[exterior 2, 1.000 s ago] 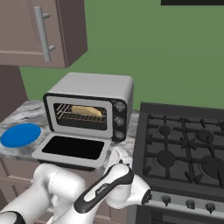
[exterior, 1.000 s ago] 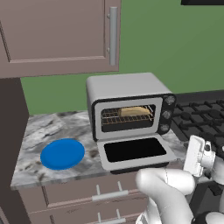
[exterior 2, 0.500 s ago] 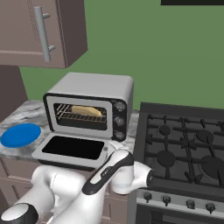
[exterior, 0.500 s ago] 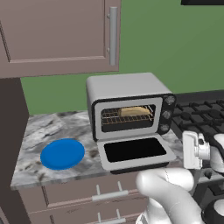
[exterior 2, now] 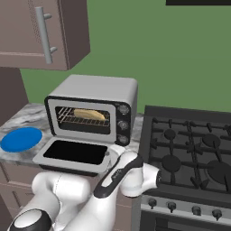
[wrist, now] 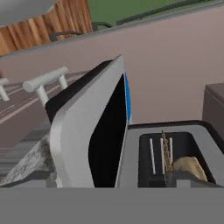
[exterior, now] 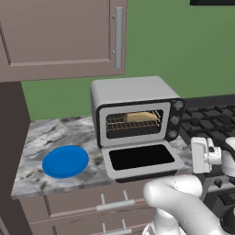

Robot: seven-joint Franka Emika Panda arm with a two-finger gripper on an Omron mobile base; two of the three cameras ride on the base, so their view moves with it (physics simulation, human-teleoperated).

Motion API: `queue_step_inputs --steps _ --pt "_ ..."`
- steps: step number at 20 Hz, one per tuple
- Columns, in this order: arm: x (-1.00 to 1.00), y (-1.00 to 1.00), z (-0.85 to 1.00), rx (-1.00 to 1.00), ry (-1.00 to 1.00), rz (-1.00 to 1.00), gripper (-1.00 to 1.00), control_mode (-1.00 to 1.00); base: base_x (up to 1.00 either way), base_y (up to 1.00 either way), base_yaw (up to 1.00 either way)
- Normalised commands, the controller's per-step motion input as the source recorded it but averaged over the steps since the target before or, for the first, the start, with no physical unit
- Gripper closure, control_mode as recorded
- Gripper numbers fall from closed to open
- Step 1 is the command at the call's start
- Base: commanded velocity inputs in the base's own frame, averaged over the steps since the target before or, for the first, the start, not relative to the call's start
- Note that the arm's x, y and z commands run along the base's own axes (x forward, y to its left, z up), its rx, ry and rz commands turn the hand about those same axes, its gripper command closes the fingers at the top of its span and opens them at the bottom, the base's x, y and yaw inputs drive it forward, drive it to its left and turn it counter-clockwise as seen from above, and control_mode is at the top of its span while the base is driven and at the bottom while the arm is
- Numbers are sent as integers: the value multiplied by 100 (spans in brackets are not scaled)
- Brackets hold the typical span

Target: Pull the toaster oven rack outwards. Pick up the baguette from the plate and place it on the toaster oven rack. Close the toaster oven door fully and set the temperature to the lowest setting.

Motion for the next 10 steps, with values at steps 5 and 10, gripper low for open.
queue_step_inputs --steps 5,10 --pt "-1 4 -8 -4 3 6 -100 -100 0 0 0" --pt "-10 0 -13 0 16 0 -100 -100 0 0 0"
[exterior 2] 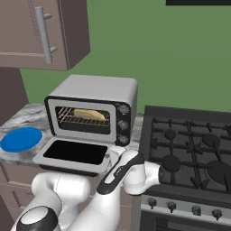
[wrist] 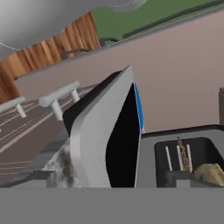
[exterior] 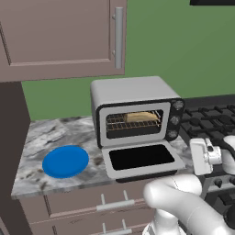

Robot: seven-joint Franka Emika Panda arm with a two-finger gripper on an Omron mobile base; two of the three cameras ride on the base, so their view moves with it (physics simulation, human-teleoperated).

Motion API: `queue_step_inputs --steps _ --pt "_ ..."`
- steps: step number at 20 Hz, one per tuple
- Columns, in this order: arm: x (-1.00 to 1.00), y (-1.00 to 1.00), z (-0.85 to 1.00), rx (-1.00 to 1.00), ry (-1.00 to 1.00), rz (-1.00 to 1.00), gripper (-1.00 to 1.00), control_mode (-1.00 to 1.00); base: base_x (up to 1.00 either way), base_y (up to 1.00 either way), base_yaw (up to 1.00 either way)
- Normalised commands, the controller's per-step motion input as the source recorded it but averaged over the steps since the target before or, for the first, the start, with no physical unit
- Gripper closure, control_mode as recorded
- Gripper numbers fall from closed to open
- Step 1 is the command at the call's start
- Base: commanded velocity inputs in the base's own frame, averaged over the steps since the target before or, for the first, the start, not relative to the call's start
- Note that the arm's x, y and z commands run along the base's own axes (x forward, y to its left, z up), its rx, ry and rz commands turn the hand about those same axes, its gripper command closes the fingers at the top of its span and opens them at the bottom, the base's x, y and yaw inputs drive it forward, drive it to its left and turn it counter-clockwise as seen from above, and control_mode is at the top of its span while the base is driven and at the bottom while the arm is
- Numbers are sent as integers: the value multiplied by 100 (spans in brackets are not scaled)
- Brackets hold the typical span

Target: Pull the toaster oven rack outwards. Pick up the baguette from the plate and place it on the toaster oven rack. Close the toaster oven door fully and set the temperature to the lowest setting.

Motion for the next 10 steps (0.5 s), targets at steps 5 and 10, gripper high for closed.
queue_step_inputs --steps 5,10 --pt "-17 1 -15 0 13 0 -100 -100 0 0 0" --pt "-2 3 -4 0 -3 0 -100 -100 0 0 0"
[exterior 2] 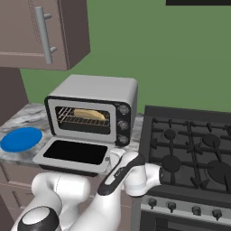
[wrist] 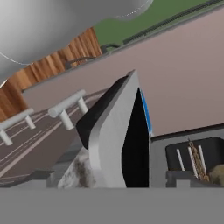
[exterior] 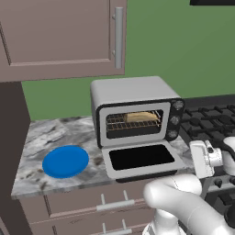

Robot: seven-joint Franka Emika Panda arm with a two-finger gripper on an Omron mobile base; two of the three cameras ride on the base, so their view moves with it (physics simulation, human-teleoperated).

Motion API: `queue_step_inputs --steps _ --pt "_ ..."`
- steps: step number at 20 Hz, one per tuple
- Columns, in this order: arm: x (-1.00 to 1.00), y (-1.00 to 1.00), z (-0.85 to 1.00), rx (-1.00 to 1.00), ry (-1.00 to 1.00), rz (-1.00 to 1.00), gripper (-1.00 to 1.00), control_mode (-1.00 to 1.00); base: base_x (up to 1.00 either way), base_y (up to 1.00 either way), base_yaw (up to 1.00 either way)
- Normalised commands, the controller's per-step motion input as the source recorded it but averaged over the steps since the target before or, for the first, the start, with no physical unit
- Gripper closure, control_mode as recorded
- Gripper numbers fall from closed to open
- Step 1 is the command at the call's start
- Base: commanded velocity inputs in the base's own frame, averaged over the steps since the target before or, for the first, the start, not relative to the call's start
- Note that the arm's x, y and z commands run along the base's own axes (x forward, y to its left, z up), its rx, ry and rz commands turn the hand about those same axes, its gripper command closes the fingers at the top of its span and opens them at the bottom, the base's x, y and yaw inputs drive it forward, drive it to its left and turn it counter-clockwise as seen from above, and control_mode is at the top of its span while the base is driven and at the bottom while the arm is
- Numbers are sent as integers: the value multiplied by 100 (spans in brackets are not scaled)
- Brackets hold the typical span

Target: Pull the toaster oven rack outwards. Pick up the baguette from the plate and place it on the toaster oven rack. Close the toaster oven door fully and set the temperature to the lowest setting.

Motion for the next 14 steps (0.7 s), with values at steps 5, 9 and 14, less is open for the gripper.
queue_step_inputs --steps 5,9,14 --pt "0 3 -5 0 -19 1 -100 -100 0 0 0" --pt "0 9 -7 0 -23 2 -100 -100 0 0 0" --pt "1 18 -9 -1 -18 2 -100 -100 0 0 0"
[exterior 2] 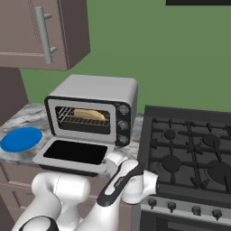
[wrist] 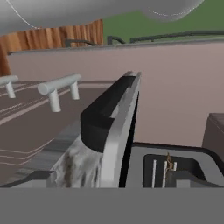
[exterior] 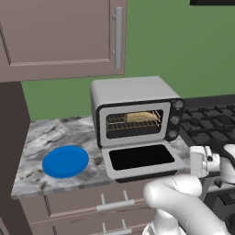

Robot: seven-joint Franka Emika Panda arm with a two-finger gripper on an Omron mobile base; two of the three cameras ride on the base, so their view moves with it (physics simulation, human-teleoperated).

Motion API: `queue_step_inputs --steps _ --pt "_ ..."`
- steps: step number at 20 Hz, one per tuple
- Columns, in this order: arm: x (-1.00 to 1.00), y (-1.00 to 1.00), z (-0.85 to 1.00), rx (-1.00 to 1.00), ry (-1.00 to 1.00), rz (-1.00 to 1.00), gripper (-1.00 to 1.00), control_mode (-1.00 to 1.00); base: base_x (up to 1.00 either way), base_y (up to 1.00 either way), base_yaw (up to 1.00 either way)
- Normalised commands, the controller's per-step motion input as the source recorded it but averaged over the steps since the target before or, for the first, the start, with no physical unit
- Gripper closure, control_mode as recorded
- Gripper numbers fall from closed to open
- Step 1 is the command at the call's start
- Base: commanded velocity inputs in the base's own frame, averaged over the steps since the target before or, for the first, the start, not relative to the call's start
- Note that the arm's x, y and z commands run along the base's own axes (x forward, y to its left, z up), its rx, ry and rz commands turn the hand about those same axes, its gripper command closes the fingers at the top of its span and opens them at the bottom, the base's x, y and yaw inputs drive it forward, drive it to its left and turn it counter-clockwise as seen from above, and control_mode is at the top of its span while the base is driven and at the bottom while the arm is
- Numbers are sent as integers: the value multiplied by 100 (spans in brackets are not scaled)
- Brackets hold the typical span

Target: Pull the toaster oven rack outwards. Pick up the baguette from the plate and place it on the toaster oven rack. Close the toaster oven door fully and set the temperature to the lowest setting.

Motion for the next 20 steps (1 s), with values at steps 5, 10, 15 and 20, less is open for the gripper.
queue_step_inputs --steps 5,10,15,20 --pt "10 18 -11 -1 -5 1 -100 -100 0 0 0" --pt "9 2 -3 0 -1 0 -100 -100 0 0 0" --pt "2 0 19 0 0 0 -100 -100 0 0 0" --pt "3 0 60 0 0 0 -100 -100 0 0 0"
